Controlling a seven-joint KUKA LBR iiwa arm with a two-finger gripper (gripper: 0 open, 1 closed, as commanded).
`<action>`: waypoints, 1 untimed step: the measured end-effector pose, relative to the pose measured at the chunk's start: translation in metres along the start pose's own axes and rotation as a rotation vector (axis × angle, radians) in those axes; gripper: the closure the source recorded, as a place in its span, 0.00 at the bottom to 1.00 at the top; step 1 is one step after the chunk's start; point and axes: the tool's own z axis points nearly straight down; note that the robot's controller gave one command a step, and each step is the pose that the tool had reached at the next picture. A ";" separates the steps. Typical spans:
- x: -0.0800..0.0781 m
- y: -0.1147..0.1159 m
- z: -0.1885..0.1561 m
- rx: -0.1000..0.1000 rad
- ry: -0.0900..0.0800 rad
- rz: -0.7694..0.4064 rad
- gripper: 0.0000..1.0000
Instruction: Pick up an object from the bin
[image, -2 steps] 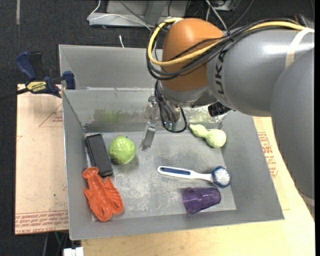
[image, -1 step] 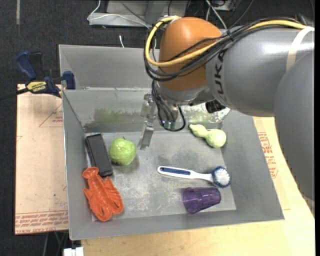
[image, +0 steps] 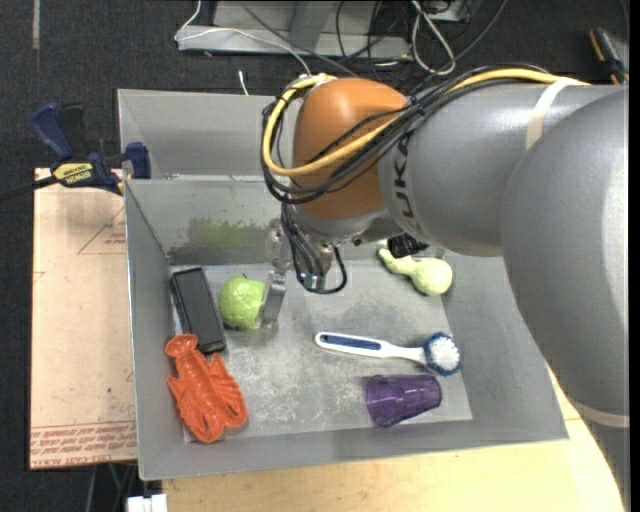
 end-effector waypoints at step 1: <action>0.004 0.005 0.010 -0.001 -0.002 -0.139 0.00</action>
Offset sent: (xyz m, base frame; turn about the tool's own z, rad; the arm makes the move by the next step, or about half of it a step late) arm 0.0333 -0.0275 -0.0132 -0.4137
